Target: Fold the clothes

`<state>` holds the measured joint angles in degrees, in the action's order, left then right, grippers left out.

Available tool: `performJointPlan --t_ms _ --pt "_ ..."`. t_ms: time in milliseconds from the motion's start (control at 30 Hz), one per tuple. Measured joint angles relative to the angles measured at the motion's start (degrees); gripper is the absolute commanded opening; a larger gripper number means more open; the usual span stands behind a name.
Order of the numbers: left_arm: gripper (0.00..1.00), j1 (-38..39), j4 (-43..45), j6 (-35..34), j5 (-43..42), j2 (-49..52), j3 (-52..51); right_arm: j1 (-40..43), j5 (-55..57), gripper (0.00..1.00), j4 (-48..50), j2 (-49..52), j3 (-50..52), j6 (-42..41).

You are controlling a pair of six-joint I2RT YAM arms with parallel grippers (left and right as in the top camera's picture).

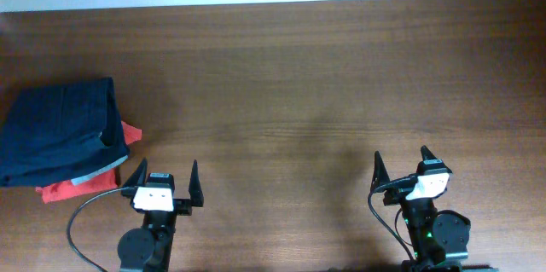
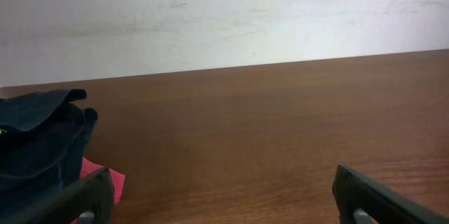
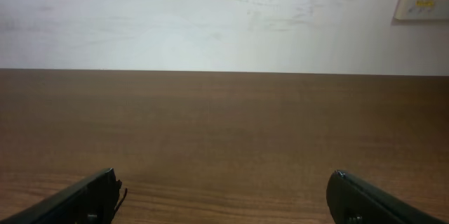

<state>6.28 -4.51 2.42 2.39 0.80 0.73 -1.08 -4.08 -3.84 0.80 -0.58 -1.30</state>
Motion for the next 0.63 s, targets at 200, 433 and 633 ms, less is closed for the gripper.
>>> performJointPlan --t_ms 200,433,633 --pt "0.99 0.0 0.0 0.0 0.0 0.0 0.0 0.0 0.0 0.98 0.0 0.0 0.0 -0.02" --pt "0.99 0.0 0.0 0.0 0.0 0.0 0.0 0.0 0.0 0.99 0.0 0.0 0.0 0.04" --pt "0.99 0.0 0.0 0.0 0.0 0.0 0.0 0.0 0.0 0.99 0.0 0.0 0.0 0.0"
